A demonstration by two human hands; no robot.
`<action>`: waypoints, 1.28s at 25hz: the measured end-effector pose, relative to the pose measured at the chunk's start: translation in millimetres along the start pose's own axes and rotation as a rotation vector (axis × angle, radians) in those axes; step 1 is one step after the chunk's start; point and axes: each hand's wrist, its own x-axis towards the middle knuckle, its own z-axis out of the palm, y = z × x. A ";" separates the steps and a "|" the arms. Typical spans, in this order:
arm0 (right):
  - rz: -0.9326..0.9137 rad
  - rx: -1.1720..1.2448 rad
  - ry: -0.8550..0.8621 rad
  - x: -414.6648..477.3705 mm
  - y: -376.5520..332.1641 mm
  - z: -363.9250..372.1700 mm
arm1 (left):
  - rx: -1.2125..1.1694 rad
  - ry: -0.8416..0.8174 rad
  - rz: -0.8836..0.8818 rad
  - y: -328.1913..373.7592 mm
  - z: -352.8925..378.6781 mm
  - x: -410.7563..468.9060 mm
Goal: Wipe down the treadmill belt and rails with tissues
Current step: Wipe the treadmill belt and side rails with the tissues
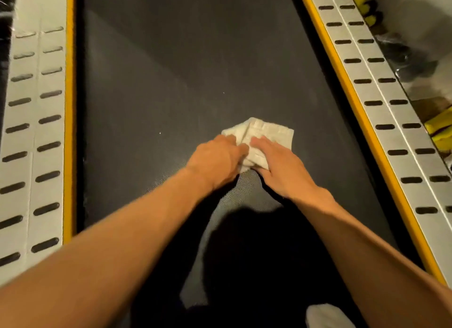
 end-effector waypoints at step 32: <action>0.023 0.079 0.020 -56.5 82.7 -31.5 | 0.015 -0.012 0.161 88.8 14.8 40.0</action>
